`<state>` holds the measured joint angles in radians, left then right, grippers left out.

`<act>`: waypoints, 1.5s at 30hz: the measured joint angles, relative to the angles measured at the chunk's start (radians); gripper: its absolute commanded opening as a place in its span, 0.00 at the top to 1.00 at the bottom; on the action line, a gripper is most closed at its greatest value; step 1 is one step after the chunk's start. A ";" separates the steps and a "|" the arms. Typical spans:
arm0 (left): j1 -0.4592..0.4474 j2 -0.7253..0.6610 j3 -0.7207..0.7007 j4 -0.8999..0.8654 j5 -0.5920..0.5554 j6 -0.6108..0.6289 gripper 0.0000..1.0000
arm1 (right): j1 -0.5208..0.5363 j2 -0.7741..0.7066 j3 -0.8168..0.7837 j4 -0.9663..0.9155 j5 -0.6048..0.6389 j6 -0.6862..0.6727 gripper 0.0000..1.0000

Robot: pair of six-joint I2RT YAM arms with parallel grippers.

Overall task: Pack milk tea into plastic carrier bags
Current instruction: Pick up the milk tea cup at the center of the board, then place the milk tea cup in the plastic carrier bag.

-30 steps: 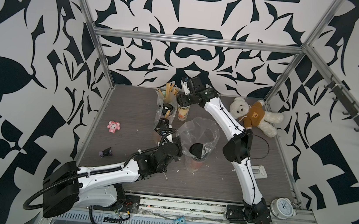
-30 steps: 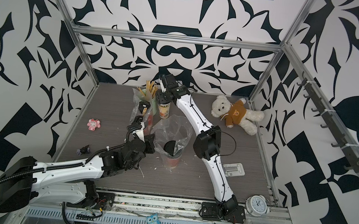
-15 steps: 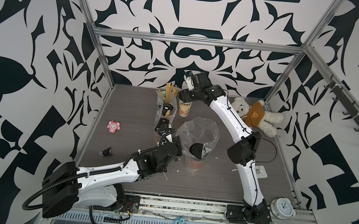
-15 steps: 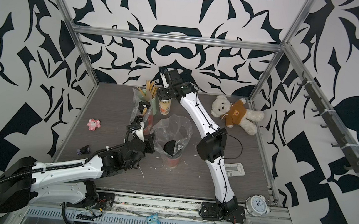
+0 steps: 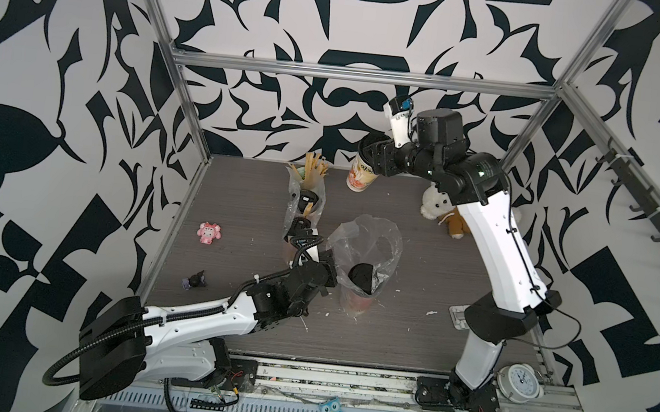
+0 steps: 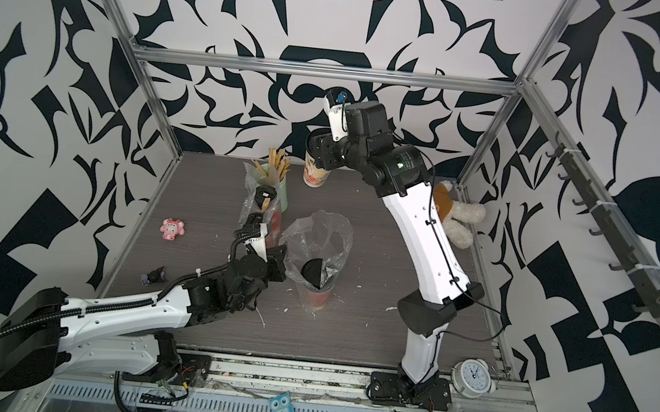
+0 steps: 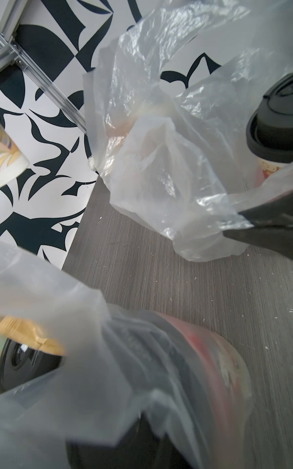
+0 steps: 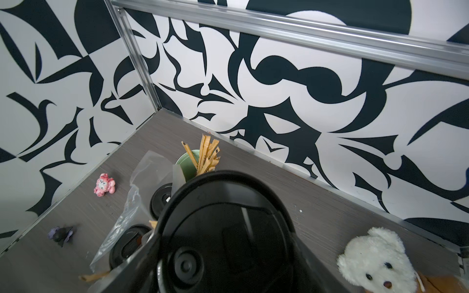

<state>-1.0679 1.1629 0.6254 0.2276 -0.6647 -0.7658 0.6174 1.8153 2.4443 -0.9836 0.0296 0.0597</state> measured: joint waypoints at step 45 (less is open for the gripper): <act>0.000 0.026 0.048 -0.013 0.037 0.007 1.00 | 0.074 -0.387 -0.643 0.069 -0.069 0.148 0.54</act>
<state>-1.0679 1.1889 0.6739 0.2142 -0.6277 -0.7586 0.6914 1.4281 1.8015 -0.9142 -0.0399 0.2077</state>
